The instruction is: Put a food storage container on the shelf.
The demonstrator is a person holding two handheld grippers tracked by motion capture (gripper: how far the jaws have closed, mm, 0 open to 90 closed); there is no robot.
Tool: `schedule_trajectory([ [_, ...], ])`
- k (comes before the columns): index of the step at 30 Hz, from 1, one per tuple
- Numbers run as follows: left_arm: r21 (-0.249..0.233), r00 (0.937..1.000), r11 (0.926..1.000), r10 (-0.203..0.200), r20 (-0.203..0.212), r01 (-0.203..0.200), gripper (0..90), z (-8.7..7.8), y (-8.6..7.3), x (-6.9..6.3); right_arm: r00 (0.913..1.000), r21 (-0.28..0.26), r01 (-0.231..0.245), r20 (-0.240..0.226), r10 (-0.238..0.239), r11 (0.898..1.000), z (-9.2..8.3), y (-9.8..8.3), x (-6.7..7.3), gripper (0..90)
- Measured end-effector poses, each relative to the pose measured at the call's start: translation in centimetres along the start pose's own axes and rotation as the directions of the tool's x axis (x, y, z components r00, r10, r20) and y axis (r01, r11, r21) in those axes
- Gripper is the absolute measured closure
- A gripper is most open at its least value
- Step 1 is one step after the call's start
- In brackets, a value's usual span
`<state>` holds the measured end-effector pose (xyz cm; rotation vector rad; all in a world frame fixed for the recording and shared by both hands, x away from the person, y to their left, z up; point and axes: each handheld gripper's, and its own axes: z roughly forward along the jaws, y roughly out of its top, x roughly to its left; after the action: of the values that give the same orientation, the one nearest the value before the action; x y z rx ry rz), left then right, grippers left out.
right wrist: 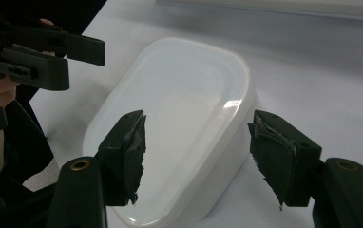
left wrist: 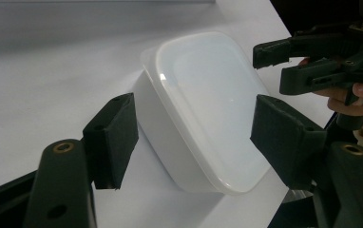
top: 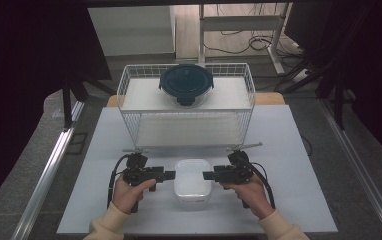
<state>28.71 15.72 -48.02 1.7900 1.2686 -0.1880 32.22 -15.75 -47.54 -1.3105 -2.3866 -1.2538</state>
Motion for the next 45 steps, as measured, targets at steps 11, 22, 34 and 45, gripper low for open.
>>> schedule_trajectory([
  [11,0.034,0.9969,0.9972,-0.067,0.041,0.066,32.8,1.3,-0.5,1.0,0.9999,0.026,-0.015,0.006,0.015,1.000,1.0,-0.7,-0.3,37.6],
  [22,0.066,0.9883,0.9908,-0.124,0.089,0.119,40.1,2.4,-1.0,1.4,0.9973,0.028,-0.063,-0.035,0.064,0.998,1.4,-1.1,-0.7,45.0],
  [34,0.044,0.9884,0.9917,-0.125,0.087,0.121,64.3,2.1,-1.2,1.0,0.9740,0.008,-0.196,-0.114,0.196,0.980,0.6,-1.5,-1.8,66.1],
  [45,0.022,0.9870,0.9940,-0.109,0.118,0.107,73.4,0.8,-1.6,0.5,0.9589,-0.008,-0.225,-0.179,0.220,0.974,-0.5,-2.0,-1.8,75.4],
])
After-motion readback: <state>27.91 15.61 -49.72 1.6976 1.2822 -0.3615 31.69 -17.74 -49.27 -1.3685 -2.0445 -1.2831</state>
